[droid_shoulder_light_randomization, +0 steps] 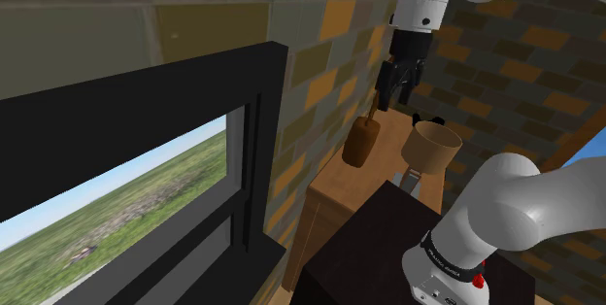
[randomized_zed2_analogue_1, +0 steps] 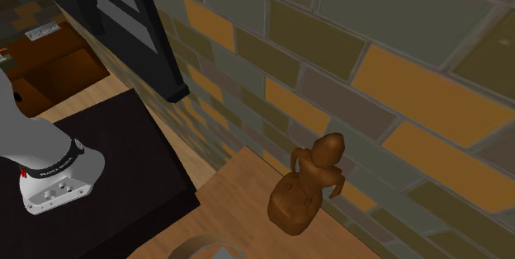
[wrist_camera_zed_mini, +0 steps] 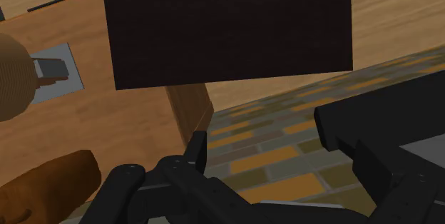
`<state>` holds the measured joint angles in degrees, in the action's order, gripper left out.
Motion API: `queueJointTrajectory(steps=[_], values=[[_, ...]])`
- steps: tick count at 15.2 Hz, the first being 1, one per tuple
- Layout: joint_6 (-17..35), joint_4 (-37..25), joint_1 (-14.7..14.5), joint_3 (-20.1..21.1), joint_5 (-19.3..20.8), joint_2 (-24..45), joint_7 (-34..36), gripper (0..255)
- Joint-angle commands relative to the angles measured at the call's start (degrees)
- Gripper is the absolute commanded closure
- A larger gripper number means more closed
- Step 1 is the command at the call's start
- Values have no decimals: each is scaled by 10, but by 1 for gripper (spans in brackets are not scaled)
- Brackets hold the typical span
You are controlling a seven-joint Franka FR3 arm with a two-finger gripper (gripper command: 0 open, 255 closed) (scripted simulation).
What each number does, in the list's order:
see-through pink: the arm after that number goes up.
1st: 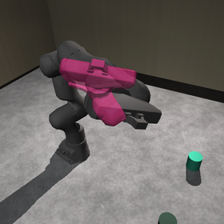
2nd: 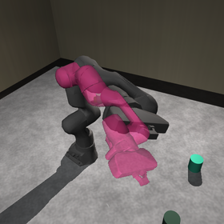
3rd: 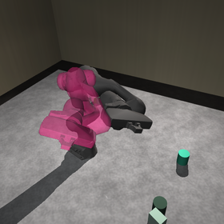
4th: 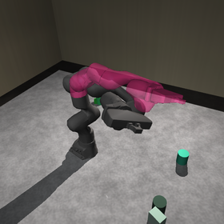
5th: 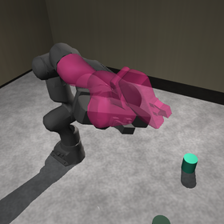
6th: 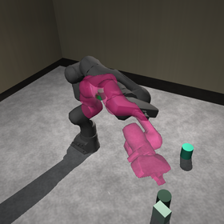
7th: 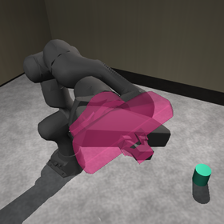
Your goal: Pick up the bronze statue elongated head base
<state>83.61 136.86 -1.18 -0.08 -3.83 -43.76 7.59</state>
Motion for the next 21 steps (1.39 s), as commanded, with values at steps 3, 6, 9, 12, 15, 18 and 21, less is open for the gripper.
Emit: queueJointTrajectory(steps=[3,6,9,12,15,18,21], values=[[49,26,12,7,12,9,19,0],[123,58,32,17,32,28,50,0],[198,85,54,26,55,55,83,0],[271,103,79,34,82,88,121,0],[342,115,107,41,114,128,163,0],[410,118,139,49,152,173,211,0],[471,114,175,57,200,222,267,0]])
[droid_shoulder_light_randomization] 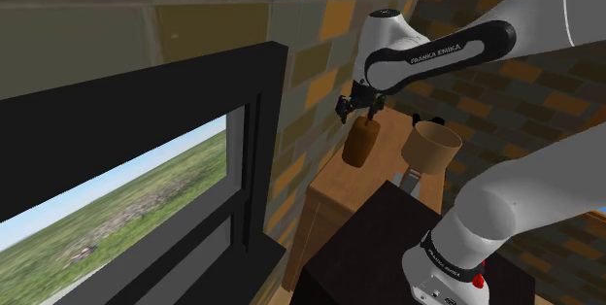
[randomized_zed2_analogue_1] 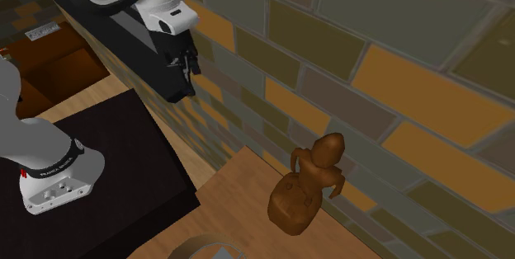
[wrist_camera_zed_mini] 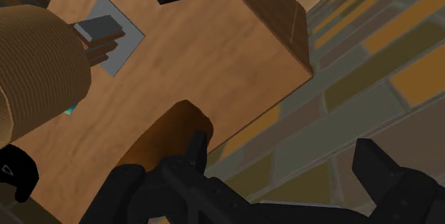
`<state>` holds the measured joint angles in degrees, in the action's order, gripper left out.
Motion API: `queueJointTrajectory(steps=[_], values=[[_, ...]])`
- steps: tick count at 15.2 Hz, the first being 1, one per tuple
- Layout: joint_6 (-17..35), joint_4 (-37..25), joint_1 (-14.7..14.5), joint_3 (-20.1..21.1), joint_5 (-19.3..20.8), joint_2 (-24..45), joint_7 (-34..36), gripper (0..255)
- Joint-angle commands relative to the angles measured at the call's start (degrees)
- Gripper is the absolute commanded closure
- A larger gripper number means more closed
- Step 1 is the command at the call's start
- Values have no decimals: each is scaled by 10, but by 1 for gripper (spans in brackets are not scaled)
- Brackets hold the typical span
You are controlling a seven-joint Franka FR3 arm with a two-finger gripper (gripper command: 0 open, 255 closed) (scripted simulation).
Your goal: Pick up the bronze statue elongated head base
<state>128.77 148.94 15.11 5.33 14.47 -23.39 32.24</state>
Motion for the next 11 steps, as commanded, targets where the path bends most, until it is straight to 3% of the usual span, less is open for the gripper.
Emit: queueJointTrajectory(steps=[1,6,11], values=[[38,-10,25,6,35,35,41,0],[114,-38,88,16,143,119,160,0],[157,-87,137,11,272,201,297,0]])
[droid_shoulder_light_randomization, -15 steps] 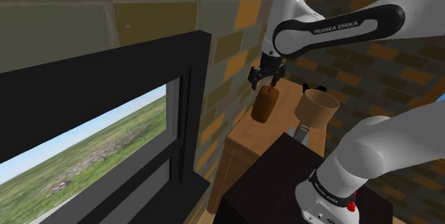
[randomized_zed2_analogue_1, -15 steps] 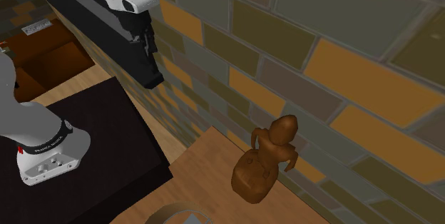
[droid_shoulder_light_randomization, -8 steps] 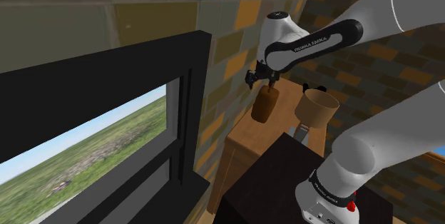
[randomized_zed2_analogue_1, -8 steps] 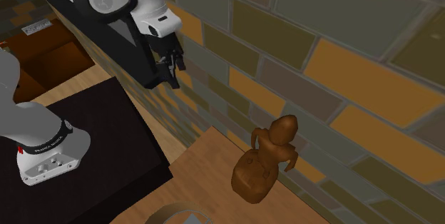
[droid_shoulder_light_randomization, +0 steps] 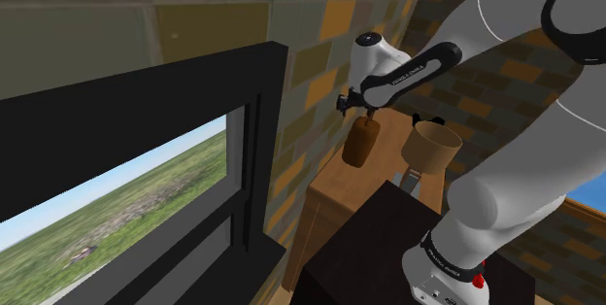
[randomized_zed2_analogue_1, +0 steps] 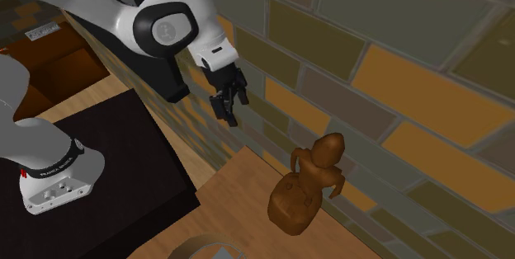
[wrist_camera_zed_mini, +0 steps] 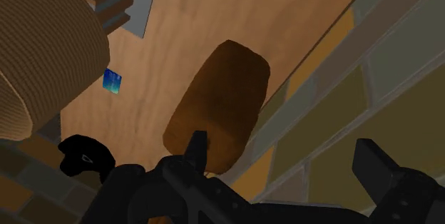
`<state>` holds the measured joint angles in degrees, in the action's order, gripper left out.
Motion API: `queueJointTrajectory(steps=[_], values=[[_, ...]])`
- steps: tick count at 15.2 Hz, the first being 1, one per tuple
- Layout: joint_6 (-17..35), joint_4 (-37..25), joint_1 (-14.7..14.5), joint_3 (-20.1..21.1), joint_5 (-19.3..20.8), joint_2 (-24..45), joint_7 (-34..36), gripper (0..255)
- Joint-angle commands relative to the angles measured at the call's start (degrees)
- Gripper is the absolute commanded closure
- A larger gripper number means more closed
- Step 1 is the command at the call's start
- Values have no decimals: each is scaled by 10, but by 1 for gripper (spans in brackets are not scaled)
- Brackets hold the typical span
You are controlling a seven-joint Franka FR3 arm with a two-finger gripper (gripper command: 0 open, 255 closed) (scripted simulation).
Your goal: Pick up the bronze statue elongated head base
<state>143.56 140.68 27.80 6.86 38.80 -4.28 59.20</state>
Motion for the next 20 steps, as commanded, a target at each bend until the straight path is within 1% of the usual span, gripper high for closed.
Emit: queueJointTrajectory(steps=[1,6,11,14,15,20], values=[[14,-15,17,-8,54,25,55,0],[25,-78,39,-35,170,98,186,0],[23,-145,49,-69,258,161,296,0],[19,-185,54,-91,298,194,353,0],[18,-193,55,-95,305,201,364,0],[30,-198,51,-102,337,231,404,0]])
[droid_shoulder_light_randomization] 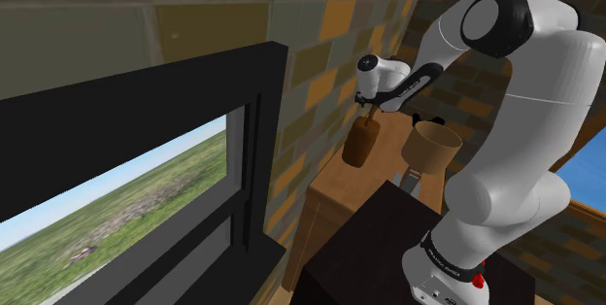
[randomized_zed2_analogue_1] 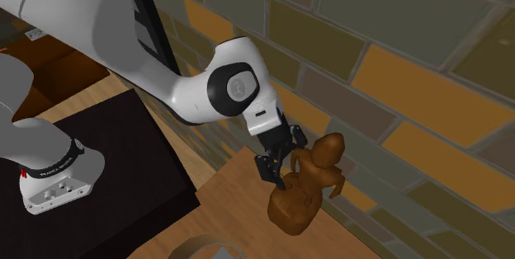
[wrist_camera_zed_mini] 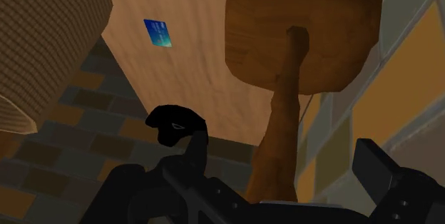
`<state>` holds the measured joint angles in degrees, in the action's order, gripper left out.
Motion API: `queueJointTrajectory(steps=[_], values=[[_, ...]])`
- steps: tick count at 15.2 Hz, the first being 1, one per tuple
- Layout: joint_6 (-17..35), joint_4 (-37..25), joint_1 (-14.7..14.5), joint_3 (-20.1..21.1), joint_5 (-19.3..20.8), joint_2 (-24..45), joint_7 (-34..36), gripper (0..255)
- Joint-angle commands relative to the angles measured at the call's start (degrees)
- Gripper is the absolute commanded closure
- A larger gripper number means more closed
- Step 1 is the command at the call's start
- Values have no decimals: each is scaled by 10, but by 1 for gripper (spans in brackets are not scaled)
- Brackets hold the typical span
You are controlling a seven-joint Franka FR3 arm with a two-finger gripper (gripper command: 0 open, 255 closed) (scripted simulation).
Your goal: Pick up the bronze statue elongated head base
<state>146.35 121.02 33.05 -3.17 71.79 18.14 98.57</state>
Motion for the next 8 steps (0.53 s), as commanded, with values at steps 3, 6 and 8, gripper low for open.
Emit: queueJointTrajectory(steps=[3,6,8], values=[[8,-5,-3,-5,24,22,30,0],[8,-5,-3,-5,24,22,29,255],[8,-4,-3,-5,24,21,29,255]])
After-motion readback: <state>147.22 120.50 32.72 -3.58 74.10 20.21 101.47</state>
